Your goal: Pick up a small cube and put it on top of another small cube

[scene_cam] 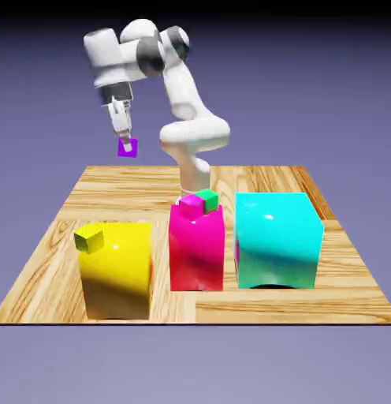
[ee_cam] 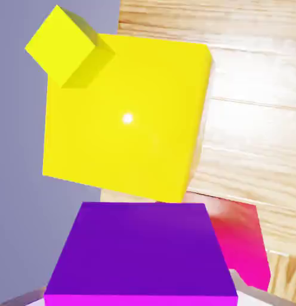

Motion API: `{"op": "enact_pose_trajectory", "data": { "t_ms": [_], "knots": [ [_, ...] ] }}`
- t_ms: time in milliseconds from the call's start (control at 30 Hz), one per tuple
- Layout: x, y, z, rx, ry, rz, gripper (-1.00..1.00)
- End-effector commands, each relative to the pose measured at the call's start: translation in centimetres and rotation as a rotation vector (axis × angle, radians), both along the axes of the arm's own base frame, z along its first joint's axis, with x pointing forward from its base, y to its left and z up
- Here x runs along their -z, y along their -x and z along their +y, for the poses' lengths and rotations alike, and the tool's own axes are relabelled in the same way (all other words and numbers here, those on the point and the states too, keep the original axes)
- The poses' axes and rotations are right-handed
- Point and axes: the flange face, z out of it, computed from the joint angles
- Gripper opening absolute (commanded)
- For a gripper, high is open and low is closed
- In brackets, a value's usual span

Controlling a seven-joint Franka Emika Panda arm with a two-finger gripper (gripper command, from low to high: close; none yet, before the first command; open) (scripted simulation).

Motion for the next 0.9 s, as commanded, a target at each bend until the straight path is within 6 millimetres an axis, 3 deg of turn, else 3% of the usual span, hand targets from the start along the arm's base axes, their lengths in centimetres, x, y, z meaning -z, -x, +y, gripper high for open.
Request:
{"op": "enact_pose_trajectory", "data": {
  "t_ms": [0, 200, 433, 533, 600, 733, 767, 800, 833, 867],
  "knots": [
    [0.0, 0.0, 1.0, -0.028, 0.006, 0.012, -1.0],
    [1.3, -0.1, 6.9, -0.195, 0.022, 0.093, -1.0],
    [4.9, -0.2, 13.0, -0.382, -0.005, 0.212, -1.0],
    [6.9, -0.1, 15.4, -0.458, -0.033, 0.268, -1.0],
    [7.4, 0.0, 15.9, -0.473, -0.04, 0.279, -1.0],
    [13.6, 0.8, 17.0, -0.473, -0.041, 0.28, -1.0],
    [14.1, 1.0, 17.1, -0.473, -0.04, 0.28, -1.0],
    [14.1, 1.0, 17.1, -0.473, -0.04, 0.28, 1.0],
    [14.1, 1.0, 17.1, -0.473, -0.04, 0.28, 1.0],
    [12.6, 0.6, 16.9, -0.474, -0.041, 0.279, 1.0]
  ]
}}
